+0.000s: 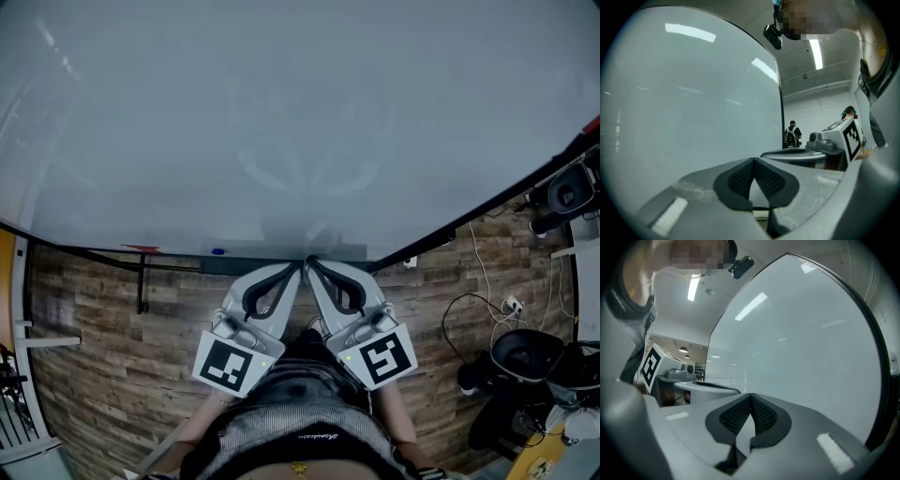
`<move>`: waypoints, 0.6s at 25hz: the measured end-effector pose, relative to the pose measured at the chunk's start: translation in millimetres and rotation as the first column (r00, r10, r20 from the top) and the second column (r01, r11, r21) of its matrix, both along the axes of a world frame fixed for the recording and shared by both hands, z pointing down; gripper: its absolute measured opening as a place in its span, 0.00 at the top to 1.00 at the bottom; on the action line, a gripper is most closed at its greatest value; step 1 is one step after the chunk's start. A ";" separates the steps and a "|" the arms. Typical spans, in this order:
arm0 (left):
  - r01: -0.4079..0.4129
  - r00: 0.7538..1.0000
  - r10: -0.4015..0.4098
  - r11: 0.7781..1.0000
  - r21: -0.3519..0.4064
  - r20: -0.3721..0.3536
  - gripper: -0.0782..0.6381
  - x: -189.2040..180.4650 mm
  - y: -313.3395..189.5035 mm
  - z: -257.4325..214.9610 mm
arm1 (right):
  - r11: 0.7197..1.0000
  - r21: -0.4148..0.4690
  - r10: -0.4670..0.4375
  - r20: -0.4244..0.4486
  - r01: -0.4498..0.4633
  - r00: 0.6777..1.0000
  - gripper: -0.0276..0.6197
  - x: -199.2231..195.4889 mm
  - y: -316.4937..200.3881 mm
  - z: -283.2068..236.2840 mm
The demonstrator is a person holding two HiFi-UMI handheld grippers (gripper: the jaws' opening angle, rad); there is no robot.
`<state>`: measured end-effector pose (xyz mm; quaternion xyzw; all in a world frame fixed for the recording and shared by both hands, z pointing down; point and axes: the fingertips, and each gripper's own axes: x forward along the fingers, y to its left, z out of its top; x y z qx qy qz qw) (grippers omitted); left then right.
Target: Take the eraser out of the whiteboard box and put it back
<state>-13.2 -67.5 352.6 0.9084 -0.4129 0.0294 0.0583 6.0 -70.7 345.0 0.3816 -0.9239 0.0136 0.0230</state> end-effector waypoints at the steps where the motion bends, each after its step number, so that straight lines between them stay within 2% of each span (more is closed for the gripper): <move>1: -0.001 1.000 0.001 1.000 0.000 -0.001 0.89 0.0 -0.1 -0.1 | 1.000 0.000 0.000 0.000 0.000 1.000 0.95 -0.1 0.1 -0.2; 15: -0.002 1.000 0.002 1.000 -0.007 0.003 0.89 0.3 -1.3 3.2 | 1.000 -0.005 -0.001 -0.020 0.001 1.000 0.96 0.8 0.4 3.1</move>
